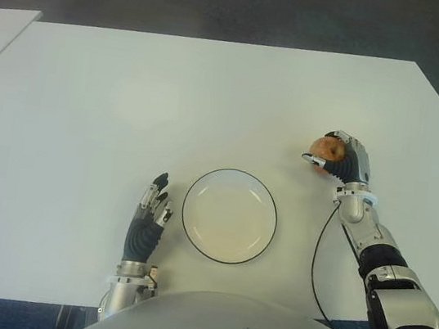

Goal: Put the apples into the plate.

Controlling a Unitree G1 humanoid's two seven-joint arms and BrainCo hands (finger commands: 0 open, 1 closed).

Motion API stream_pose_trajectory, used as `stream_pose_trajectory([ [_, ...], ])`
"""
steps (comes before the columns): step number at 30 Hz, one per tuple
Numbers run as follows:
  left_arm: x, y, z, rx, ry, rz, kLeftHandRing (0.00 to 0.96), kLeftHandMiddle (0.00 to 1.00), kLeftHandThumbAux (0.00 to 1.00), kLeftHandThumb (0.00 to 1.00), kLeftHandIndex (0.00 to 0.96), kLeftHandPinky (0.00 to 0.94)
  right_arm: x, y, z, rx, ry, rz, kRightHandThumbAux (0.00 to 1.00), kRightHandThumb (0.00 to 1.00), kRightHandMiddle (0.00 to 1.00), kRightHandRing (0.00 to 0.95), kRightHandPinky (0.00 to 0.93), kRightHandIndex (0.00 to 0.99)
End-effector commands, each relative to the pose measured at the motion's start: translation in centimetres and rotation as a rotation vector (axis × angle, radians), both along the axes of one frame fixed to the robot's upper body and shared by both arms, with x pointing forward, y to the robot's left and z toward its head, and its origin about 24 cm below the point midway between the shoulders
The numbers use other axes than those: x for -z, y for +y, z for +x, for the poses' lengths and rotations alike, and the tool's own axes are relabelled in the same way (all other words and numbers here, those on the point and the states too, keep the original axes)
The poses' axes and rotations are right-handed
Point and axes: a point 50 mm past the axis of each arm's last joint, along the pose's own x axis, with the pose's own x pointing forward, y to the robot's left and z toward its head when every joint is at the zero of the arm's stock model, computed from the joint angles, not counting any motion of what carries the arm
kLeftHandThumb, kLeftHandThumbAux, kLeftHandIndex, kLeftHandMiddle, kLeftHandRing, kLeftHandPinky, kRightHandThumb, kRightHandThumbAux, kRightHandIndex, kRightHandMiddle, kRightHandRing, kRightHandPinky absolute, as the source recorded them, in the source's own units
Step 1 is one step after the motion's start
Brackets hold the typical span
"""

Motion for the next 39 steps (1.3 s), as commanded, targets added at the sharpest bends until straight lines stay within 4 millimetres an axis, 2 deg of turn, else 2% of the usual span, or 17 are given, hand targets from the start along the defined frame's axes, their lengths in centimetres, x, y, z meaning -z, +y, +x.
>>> stream_pose_trajectory([
  [1, 0.6, 0.1, -0.2, -0.002, 0.032, 0.008, 0.0, 0.0, 0.47, 0.0, 0.0, 0.0, -0.6, 0.0, -0.1, 0.006, -0.045, 0.031, 0.63, 0.999, 0.882, 0.869, 0.856, 0.886],
  [30, 0.7, -0.1, 0.0, -0.018, 0.027, -0.003, 0.0, 0.0, 0.469, 0.007, 0.0, 0.0, -3.6, 1.2, -0.1, -0.047, -0.132, 0.088, 0.641, 1.0, 0.883, 0.866, 0.848, 0.897],
  [33, 0.7, -0.1, 0.0, -0.024, 0.037, -0.012, 0.0, 0.0, 0.472, 0.005, 0.0, 0.0, -5.1, 2.1, -0.2, -0.083, -0.177, 0.088, 0.64, 1.0, 0.883, 0.866, 0.849, 0.898],
  [36, 0.7, -0.2, 0.0, -0.029, 0.047, -0.02, 0.0, 0.0, 0.476, 0.002, 0.0, 0.0, -6.8, 3.5, -0.9, -0.139, -0.22, 0.09, 0.641, 1.0, 0.884, 0.868, 0.853, 0.899],
  [39, 0.7, -0.2, 0.0, -0.029, 0.046, -0.018, 0.0, 0.0, 0.477, 0.0, 0.0, 0.0, -7.7, 4.8, -1.8, -0.211, -0.24, 0.098, 0.642, 1.0, 0.886, 0.87, 0.856, 0.901],
])
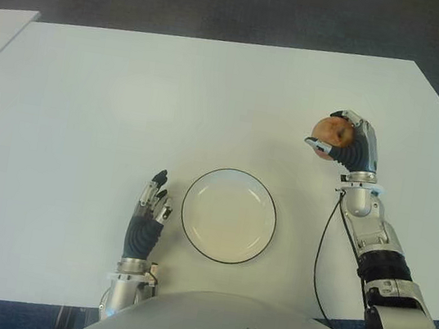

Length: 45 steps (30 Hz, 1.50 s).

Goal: Put the apples into the plate.

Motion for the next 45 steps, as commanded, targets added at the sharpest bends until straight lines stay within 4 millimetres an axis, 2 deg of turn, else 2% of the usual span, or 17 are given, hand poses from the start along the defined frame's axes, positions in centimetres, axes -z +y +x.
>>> stream_pose_trajectory([
  [1, 0.7, -0.1, -0.4, -0.012, 0.06, -0.005, 0.0, 0.0, 0.477, 0.0, 0.0, 0.0, -1.8, 2.7, -1.4, -0.135, -0.049, 0.019, 0.642, 1.0, 0.886, 0.87, 0.857, 0.901],
  [3, 0.7, -0.1, -0.5, -0.009, 0.061, -0.002, 0.0, 0.0, 0.471, 0.0, 0.0, 0.0, -1.6, 3.5, -1.9, -0.184, -0.044, 0.017, 0.644, 0.999, 0.889, 0.874, 0.862, 0.903],
  [5, 0.7, -0.2, -0.5, -0.001, 0.059, -0.001, 0.0, 0.0, 0.466, 0.0, 0.0, 0.0, -1.0, 5.2, -2.7, -0.252, -0.037, 0.01, 0.645, 0.999, 0.891, 0.878, 0.866, 0.904],
  [10, 0.5, -0.3, -0.4, 0.005, 0.051, 0.008, 0.0, 0.0, 0.458, 0.0, 0.0, 0.0, -0.6, 7.3, -3.8, -0.341, -0.036, 0.0, 0.645, 0.999, 0.895, 0.882, 0.871, 0.906],
  [22, 0.4, -0.1, -0.1, -0.038, 0.062, -0.002, 0.0, 0.0, 0.487, 0.0, 0.0, 0.0, -1.8, 10.5, -5.1, -0.511, -0.047, -0.103, 0.643, 1.0, 0.897, 0.891, 0.883, 0.893],
  [28, 0.3, -0.1, -0.2, -0.029, 0.054, 0.0, 0.0, 0.0, 0.494, 0.0, 0.0, 0.0, -1.7, 13.2, -6.7, -0.621, -0.08, -0.159, 0.631, 0.996, 0.892, 0.897, 0.888, 0.874],
  [36, 0.1, -0.5, -0.3, -0.02, 0.064, -0.03, 0.0, 0.0, 0.498, 0.0, 0.0, 0.0, -0.8, 13.7, -7.9, -0.696, -0.076, -0.195, 0.616, 0.976, 0.874, 0.884, 0.878, 0.848],
  [45, 0.0, -0.7, -0.3, -0.028, 0.059, -0.029, 0.0, 0.0, 0.493, 0.0, 0.0, 0.0, 0.7, 13.4, -8.0, -0.71, -0.004, -0.208, 0.64, 0.973, 0.872, 0.875, 0.881, 0.861],
])
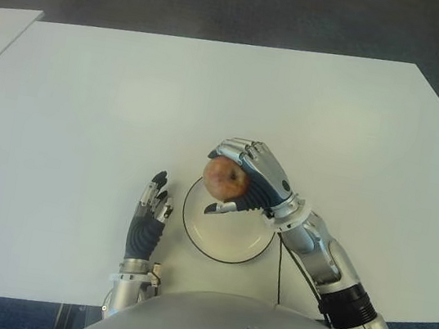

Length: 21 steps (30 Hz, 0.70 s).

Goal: Put the apples into the plate.

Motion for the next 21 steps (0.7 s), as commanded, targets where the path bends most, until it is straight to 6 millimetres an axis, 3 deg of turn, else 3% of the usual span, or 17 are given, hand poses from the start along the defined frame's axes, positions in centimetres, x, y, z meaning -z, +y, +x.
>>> stream_pose_trajectory([
  [1, 0.23, -0.31, -0.17, -0.002, 0.021, 0.0, 0.0, 0.0, 0.493, 0.0, 0.0, 0.0, 1.18, -0.35, 0.02, -0.002, 0.049, -0.04, 0.643, 0.971, 0.873, 0.876, 0.881, 0.862],
  [21, 0.03, -0.67, -0.32, -0.01, 0.026, -0.001, 0.0, 0.0, 0.484, 0.0, 0.0, 0.0, 1.97, -1.21, -0.45, 0.003, 0.056, -0.102, 0.668, 0.965, 0.88, 0.878, 0.877, 0.87],
])
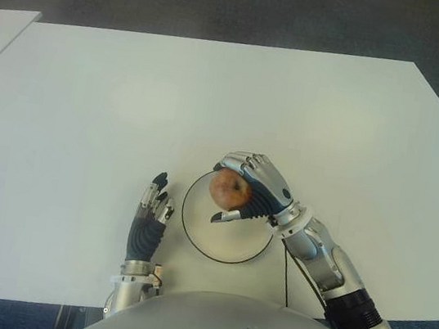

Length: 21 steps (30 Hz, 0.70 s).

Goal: Put the apples into the plate.

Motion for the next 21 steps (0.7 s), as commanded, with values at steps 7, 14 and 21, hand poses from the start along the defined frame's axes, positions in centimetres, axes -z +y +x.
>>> stream_pose_trajectory([
  [7, 0.1, -0.3, -0.1, 0.001, 0.02, 0.003, 0.0, 0.0, 0.481, 0.0, 0.0, 0.0, 0.4, -0.5, -0.4, -0.017, -0.026, -0.046, 0.666, 0.966, 0.876, 0.877, 0.877, 0.863],
  [14, 0.1, -0.3, -0.2, 0.009, 0.026, 0.011, 0.0, 0.0, 0.476, 0.0, 0.0, 0.0, 0.9, -0.9, -0.8, -0.025, -0.015, -0.071, 0.667, 0.947, 0.879, 0.881, 0.879, 0.855],
  [21, 0.1, -0.3, -0.1, 0.018, 0.024, 0.014, 0.0, 0.0, 0.462, 0.0, 0.0, 0.0, 1.8, -1.0, -0.9, -0.027, -0.011, -0.09, 0.672, 0.932, 0.881, 0.883, 0.88, 0.855],
])
